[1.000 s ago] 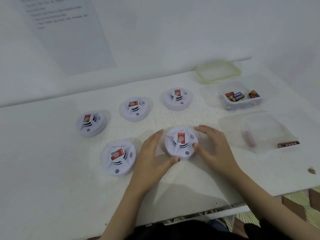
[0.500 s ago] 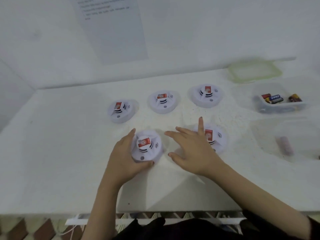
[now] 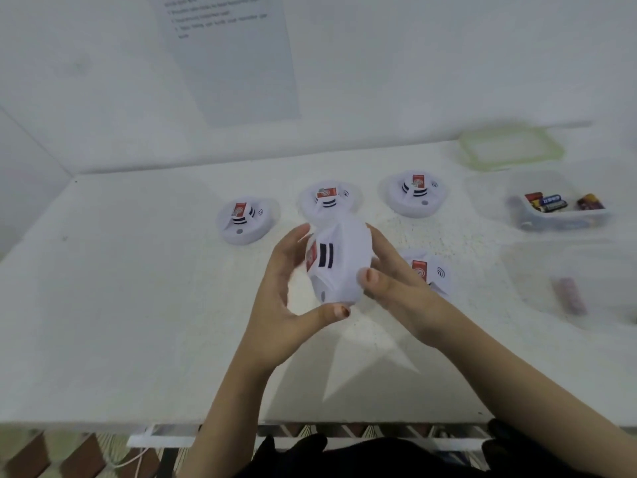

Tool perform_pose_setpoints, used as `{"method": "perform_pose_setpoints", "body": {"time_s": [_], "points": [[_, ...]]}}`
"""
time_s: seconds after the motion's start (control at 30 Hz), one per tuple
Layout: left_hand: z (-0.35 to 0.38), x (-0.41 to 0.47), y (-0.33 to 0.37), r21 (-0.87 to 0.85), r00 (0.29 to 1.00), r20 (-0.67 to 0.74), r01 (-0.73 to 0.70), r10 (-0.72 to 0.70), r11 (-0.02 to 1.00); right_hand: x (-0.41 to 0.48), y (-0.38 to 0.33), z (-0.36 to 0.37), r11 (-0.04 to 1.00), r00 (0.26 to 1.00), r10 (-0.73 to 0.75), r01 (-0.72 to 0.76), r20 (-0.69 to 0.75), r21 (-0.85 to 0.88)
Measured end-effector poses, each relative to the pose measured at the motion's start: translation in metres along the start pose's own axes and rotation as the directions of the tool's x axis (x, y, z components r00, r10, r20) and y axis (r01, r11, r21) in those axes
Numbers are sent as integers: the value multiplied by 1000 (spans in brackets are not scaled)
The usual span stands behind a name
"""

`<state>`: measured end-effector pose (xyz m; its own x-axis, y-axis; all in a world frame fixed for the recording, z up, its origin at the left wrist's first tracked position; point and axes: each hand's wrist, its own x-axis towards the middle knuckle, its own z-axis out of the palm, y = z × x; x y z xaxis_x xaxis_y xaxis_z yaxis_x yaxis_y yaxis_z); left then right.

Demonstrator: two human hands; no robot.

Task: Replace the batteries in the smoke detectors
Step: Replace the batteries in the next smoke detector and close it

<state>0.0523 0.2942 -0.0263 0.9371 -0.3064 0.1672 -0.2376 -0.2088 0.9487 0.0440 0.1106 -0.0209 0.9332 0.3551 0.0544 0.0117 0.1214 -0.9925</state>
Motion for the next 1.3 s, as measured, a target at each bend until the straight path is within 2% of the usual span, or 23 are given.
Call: {"method": "perform_pose_setpoints", "body": {"time_s": [0.07, 0.13, 0.37, 0.67, 0.9, 1.1, 1.3], "points": [[1, 5, 5, 121, 999, -4, -47, 48, 992, -2, -1, -3, 993, 1000, 19, -17, -9, 115], [1, 9, 7, 162, 998, 27, -63, 60, 985, -2, 2, -7, 985, 999, 28, -23, -22, 173], [5, 15, 17, 342, 966, 101, -260, 240, 903, -5, 1, -17, 993, 982, 97, -106, -161, -43], [5, 13, 11, 325, 987, 85, -156, 135, 933, -18, -2, -29, 997, 981, 70, -71, -180, 0], [12, 14, 7, 237, 984, 154, -127, 92, 963, -22, -4, -28, 995, 975, 25, -46, -222, -90], [26, 14, 0, 120, 989, 137, -71, 54, 990, -25, -2, -23, 994, 985, -28, 10, -168, -109], [23, 10, 2, 131, 995, 83, -64, 53, 989, -23, -5, -25, 995, 994, -4, -6, -110, -99]]}}
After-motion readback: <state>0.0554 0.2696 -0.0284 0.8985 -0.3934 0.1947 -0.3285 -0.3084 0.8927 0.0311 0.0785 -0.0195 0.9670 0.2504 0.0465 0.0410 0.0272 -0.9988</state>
